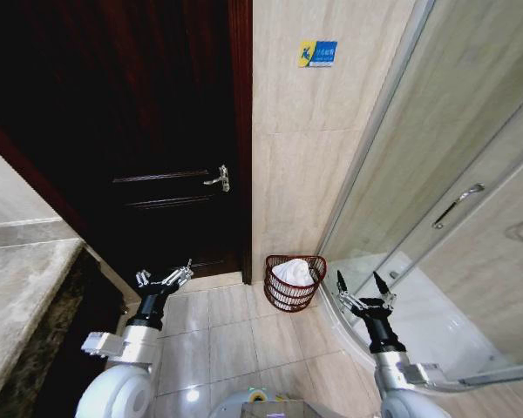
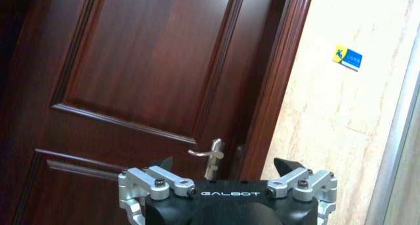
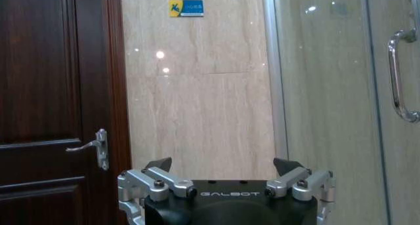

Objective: Discard the used towel into the hamper.

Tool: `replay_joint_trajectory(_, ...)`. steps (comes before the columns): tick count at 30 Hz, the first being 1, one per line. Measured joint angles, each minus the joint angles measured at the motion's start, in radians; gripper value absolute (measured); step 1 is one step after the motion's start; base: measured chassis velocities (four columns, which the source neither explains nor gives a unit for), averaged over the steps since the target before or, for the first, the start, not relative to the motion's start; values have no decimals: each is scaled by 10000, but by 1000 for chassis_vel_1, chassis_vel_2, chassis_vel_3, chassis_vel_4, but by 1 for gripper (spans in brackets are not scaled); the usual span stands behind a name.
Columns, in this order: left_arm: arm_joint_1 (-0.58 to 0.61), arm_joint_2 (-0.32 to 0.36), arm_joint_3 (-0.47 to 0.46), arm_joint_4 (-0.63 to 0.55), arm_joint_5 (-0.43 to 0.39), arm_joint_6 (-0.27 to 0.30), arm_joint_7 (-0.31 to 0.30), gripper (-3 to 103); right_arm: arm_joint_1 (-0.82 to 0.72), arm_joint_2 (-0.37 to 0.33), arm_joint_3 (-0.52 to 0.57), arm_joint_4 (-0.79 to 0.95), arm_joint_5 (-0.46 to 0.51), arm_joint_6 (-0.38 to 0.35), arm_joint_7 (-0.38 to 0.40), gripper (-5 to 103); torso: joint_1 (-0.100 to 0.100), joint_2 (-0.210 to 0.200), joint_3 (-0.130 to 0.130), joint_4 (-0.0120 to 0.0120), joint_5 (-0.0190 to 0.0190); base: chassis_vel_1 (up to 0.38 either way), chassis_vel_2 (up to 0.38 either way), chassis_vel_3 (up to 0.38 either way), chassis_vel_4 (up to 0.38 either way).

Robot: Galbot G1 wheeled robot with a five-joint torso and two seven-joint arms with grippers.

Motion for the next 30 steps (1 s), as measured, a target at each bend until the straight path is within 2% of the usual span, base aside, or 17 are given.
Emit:
replay_joint_trajectory(15, 0, 0, 0, 0, 0, 0, 0, 100, 0, 0, 0, 0, 1, -4, 0, 100, -3, -5, -2, 0, 0, 0, 0, 0, 0)
replay_joint_trajectory(30, 0, 0, 0, 0, 0, 0, 0, 100, 1, -1, 1, -1, 1, -4, -1, 100, -426, -920, -487, 0, 0, 0, 0, 0, 0)
